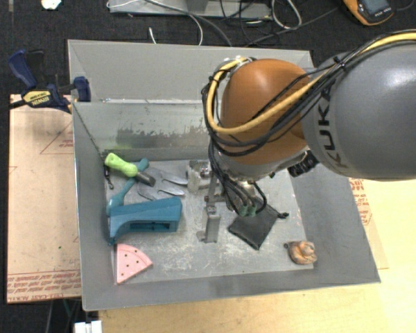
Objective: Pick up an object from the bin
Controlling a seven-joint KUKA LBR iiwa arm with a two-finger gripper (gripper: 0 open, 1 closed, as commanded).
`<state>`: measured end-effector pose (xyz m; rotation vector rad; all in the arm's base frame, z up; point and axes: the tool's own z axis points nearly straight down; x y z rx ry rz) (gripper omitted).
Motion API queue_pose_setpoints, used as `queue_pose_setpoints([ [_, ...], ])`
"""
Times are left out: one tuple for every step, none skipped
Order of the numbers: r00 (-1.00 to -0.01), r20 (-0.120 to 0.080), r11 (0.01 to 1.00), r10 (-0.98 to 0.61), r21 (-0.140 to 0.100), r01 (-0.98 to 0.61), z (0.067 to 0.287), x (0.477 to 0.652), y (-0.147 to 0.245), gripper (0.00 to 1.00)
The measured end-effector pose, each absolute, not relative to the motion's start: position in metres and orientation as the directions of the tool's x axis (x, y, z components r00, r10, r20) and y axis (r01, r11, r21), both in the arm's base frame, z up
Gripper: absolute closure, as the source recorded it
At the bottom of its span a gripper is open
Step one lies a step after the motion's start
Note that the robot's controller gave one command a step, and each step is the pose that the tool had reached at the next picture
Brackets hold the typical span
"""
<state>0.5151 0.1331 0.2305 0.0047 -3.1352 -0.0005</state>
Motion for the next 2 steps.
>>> queue_pose_setpoints([
  [-1.0, 0.0, 1.0, 0.0, 0.001, 0.0, 0.234, 0.517, 0.132, 0.0],
  [-1.0, -0.006, 1.0, 0.008, 0.004, 0.008, 0.156, 0.526, 0.181, 0.0],
])
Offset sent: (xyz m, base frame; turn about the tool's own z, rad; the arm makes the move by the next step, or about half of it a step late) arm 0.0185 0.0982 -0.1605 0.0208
